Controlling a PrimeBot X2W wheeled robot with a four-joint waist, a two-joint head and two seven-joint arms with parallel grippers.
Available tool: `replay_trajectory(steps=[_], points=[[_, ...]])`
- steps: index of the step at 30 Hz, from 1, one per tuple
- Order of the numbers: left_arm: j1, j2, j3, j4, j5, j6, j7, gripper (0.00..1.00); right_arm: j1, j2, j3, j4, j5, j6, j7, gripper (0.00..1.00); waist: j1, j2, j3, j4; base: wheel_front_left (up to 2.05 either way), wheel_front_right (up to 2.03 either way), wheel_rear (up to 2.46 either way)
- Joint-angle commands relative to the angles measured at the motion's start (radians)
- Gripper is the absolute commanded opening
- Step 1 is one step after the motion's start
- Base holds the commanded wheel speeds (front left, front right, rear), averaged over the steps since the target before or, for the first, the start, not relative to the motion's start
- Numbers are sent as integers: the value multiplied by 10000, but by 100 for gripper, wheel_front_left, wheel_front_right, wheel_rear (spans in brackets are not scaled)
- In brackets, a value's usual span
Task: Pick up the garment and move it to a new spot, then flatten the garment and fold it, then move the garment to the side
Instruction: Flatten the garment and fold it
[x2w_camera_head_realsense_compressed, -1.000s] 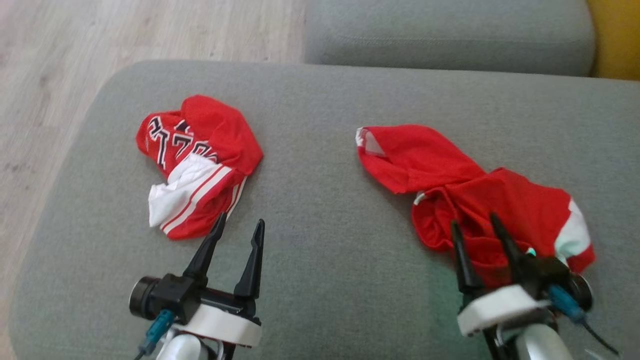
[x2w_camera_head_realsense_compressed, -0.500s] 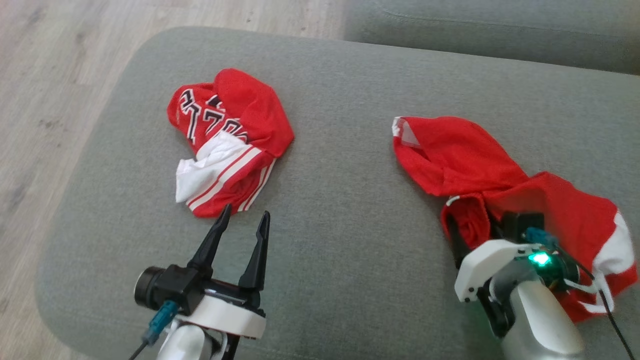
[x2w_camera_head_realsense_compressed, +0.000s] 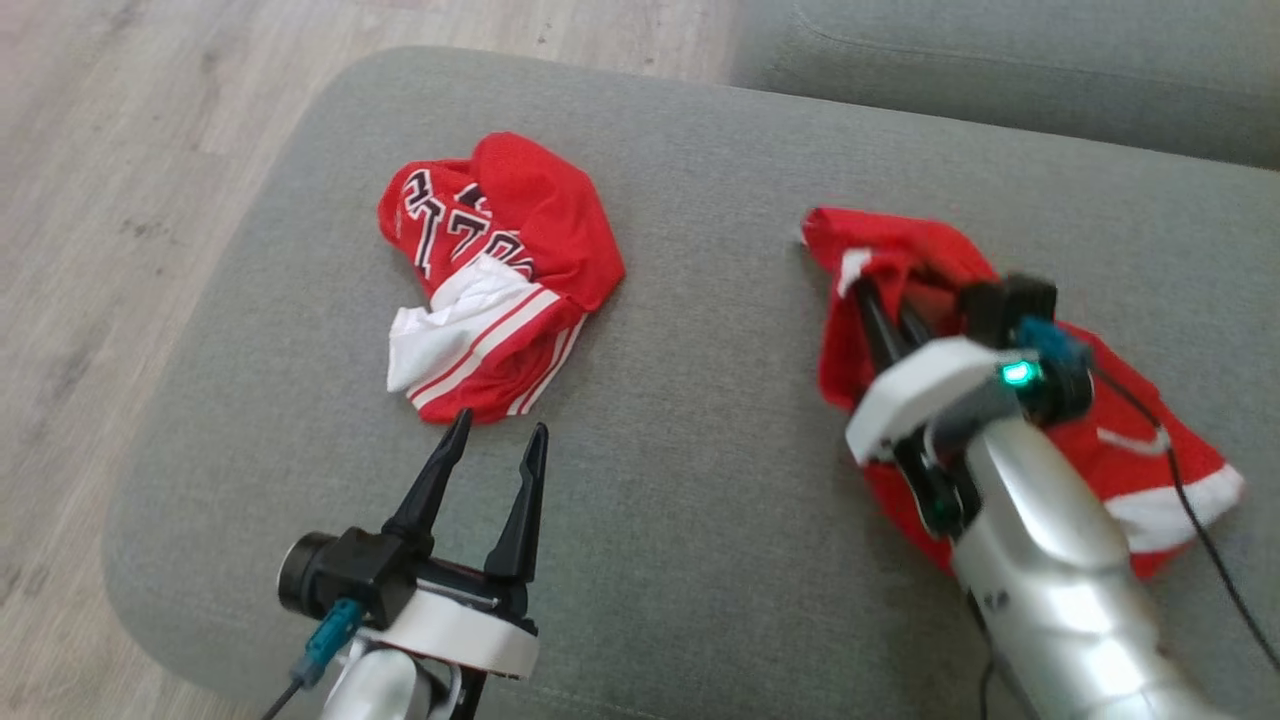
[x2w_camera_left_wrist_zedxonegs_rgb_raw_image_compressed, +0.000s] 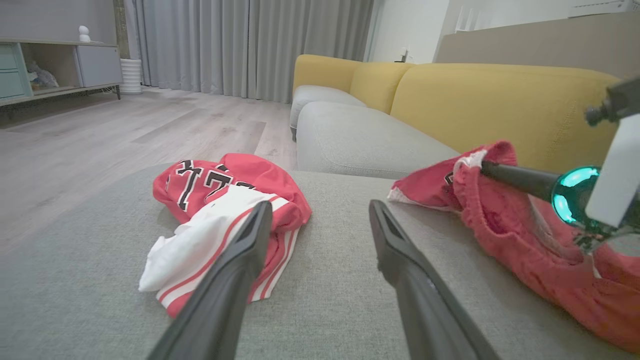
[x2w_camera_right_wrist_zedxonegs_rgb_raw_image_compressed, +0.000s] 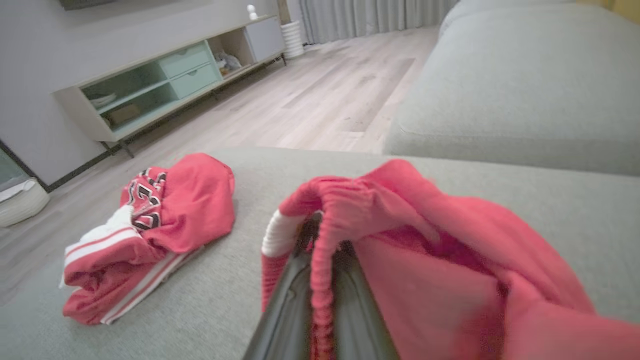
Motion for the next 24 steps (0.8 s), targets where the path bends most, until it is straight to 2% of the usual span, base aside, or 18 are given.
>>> replay_trajectory(steps=[1, 6, 7, 8, 9, 12, 16, 20, 24], points=[[-432, -20, 253, -262, 9, -21, -65, 100, -878, 116, 373, -83, 129, 75, -203, 0, -1, 0, -23, 144, 0, 0, 0], [-479, -42, 106, -209, 33, -37, -65, 100, -2001, 116, 759, 932, 218, 75, -348, 0, -1, 0, -5, 539, 0, 0, 0], [-482, -45, 79, -197, 34, -40, -65, 100, -2131, 116, 919, 1223, 205, 75, -246, 12, -1, 0, -8, 602, 0, 0, 0], [-482, -45, 79, -197, 34, -40, -65, 100, -2131, 116, 919, 1223, 205, 75, -246, 12, -1, 0, -8, 602, 0, 0, 0], [-487, -47, 55, -183, 32, -42, -65, 100, -2223, 116, 1076, 1536, 121, 75, -103, 100, -1, 0, -6, 660, 0, 0, 0], [-524, -52, 11, -140, 36, -49, -65, 100, -2374, 116, 1550, 2140, -201, 75, 142, 100, -1, 0, -17, 783, 0, 0, 0], [-520, -47, 122, -125, 43, -52, -65, 100, -2208, 116, 2059, 2183, 160, 75, 106, 100, -1, 0, -173, 683, 0, 0, 0], [-410, -27, 285, -238, 154, -28, -65, 100, -1784, 116, 2385, 1889, 259, 75, -459, 100, -1, 0, -585, 209, 0, 0, 0], [-342, -31, 382, -385, 225, 31, -65, 100, -1245, 116, 2009, 1577, 98, 75, -1061, 100, -1, 0, -892, -275, 0, 0, 0]])
